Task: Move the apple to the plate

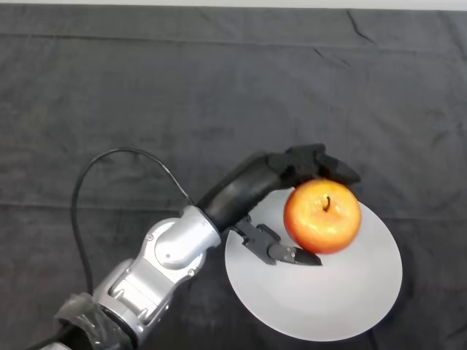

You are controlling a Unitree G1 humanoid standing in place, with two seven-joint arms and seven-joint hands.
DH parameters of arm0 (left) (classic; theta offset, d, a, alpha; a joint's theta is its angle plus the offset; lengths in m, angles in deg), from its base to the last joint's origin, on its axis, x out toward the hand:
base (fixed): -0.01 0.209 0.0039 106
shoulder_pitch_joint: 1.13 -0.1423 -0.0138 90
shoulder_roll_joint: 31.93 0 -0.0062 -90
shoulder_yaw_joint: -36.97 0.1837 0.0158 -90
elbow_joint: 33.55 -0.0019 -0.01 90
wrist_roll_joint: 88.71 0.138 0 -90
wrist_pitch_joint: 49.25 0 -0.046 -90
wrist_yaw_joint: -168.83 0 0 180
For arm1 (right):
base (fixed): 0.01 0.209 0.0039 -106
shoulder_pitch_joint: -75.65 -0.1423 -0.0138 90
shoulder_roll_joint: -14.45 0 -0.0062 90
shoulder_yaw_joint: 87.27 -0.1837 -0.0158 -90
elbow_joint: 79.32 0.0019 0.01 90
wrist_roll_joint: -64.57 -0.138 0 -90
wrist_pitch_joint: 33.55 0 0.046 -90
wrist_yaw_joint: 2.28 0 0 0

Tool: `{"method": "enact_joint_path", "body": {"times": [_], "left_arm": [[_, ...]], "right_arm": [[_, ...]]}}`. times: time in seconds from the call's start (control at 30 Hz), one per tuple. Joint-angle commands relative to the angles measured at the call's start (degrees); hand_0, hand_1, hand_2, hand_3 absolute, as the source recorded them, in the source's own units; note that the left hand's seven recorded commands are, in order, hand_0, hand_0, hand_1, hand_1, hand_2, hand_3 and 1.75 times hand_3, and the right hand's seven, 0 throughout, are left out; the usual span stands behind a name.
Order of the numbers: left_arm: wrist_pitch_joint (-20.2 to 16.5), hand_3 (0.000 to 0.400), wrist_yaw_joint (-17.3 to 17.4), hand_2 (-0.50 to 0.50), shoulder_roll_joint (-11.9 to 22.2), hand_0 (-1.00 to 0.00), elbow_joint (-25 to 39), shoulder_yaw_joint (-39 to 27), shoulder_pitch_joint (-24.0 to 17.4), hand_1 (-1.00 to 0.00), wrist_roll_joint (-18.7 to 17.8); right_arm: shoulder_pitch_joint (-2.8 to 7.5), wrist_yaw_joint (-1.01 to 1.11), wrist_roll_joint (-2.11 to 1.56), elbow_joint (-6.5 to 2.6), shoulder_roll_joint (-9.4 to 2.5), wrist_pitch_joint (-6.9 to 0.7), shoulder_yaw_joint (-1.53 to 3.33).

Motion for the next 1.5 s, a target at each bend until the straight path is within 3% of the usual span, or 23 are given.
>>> {"method": "enact_joint_path", "body": {"times": [0.03, 0.27, 0.3, 0.37, 0.4, 0.47, 0.5, 0.7, 0.73, 0.77, 0.9, 1.5], "left_arm": [[-0.1, 0.4, 0.7, -0.02, 1.4, -1.0, -2.1, 1.4, 0.8, -0.96, -0.5], [-0.5, 0.4, 1.2, -0.04, 1.8, -1.0, -4.0, 2.4, 1.8, -0.92, 0.8], [-0.6, 0.4, 1.1, -0.07, 1.8, -1.0, -4.0, 2.6, 1.9, -0.86, 1.1], [-0.9, 0.397, 1.0, -0.21, 1.8, -0.99, -4.2, 2.8, 2.0, -0.57, 1.6], [-0.9, 0.355, 0.9, -0.26, 1.8, -0.89, -4.3, 3.0, 2.0, -0.36, 1.9], [-1.0, 0.309, 0.8, -0.31, 1.8, -0.77, -4.5, 3.2, 2.1, -0.15, 2.3], [-1.0, 0.265, 0.8, -0.33, 1.8, -0.66, -4.6, 3.3, 2.1, 0.0, 2.5], [-1.3, 0.224, 0.7, -0.28, 1.9, -0.56, -4.7, 3.5, 2.4, 0.0, 3.2], [-1.3, 0.187, 0.7, -0.23, 1.9, -0.47, -4.7, 3.6, 2.4, 0.0, 3.3], [-1.3, 0.177, 0.7, -0.22, 1.9, -0.44, -4.8, 3.6, 2.4, 0.0, 3.3], [-1.3, 0.0, 0.8, 0.0, 2.0, 0.0, -4.9, 3.5, 2.6, 0.0, 3.4], [-1.9, 0.0, 2.8, 0.0, 4.1, 0.0, -1.9, -1.4, 3.4, 0.0, 0.6]], "right_arm": [[2.72, 0.5, -0.6, 0.87, 0.2, -0.56, -0.74], [2.67, 0.49, -0.57, 0.78, 0.2, -0.55, -0.74], [2.66, 0.49, -0.57, 0.76, 0.19, -0.55, -0.74], [2.65, 0.49, -0.56, 0.74, 0.19, -0.54, -0.74], [2.64, 0.49, -0.56, 0.72, 0.19, -0.54, -0.74], [2.62, 0.49, -0.55, 0.7, 0.19, -0.53, -0.73], [2.62, 0.49, -0.55, 0.69, 0.19, -0.52, -0.73], [2.58, 0.48, -0.53, 0.62, 0.18, -0.5, -0.73], [2.58, 0.48, -0.53, 0.61, 0.18, -0.49, -0.73], [2.57, 0.48, -0.52, 0.6, 0.18, -0.49, -0.73], [2.56, 0.47, -0.52, 0.56, 0.18, -0.47, -0.73], [2.53, 0.46, -0.5, 0.5, 0.17, -0.43, -0.73]]}}
